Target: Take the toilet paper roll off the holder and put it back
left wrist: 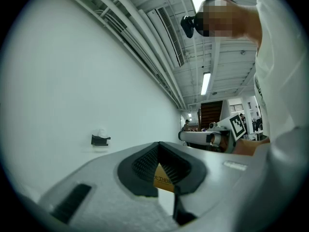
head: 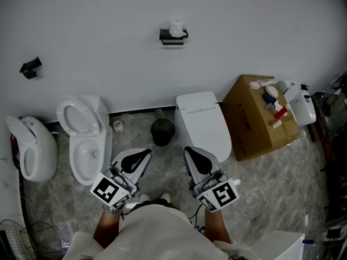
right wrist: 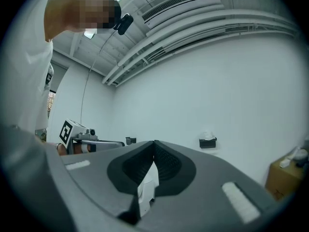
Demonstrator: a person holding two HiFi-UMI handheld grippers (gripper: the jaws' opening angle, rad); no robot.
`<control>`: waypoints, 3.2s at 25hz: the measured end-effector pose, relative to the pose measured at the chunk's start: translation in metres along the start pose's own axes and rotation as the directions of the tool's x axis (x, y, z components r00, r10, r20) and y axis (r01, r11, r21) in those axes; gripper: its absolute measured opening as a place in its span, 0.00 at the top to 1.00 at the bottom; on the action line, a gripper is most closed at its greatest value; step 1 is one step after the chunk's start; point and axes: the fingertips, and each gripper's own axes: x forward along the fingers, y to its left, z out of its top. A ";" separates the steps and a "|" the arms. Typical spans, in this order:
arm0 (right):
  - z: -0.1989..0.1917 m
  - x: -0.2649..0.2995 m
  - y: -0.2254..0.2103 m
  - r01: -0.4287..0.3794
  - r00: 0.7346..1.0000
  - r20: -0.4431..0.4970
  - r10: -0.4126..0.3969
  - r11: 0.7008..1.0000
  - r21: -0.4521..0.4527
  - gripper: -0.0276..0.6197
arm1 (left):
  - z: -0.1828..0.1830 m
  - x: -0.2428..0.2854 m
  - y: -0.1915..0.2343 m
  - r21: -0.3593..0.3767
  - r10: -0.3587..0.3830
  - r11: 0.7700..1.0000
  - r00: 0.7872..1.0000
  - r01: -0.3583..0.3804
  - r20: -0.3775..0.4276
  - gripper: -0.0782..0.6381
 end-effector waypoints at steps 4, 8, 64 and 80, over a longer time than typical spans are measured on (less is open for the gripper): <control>0.001 0.001 -0.003 -0.004 1.000 0.002 0.004 1.000 0.004 0.95 | -0.001 0.004 0.000 0.002 -0.004 1.000 1.000 0.004 -0.008 0.89; -0.002 -0.001 -0.004 -0.005 1.000 -0.004 0.005 1.000 0.006 0.95 | -0.005 0.006 -0.002 -0.002 -0.009 1.000 1.000 0.009 -0.019 0.89; -0.044 0.305 -0.296 0.105 0.994 -0.007 -0.105 0.992 0.065 0.95 | -0.018 0.264 0.353 0.010 -0.095 0.995 0.994 0.095 -0.055 0.89; -0.036 0.360 -0.393 0.074 0.996 -0.046 -0.075 0.997 -0.031 0.88 | -0.044 0.333 0.385 -0.045 -0.048 0.998 0.994 0.044 -0.094 0.89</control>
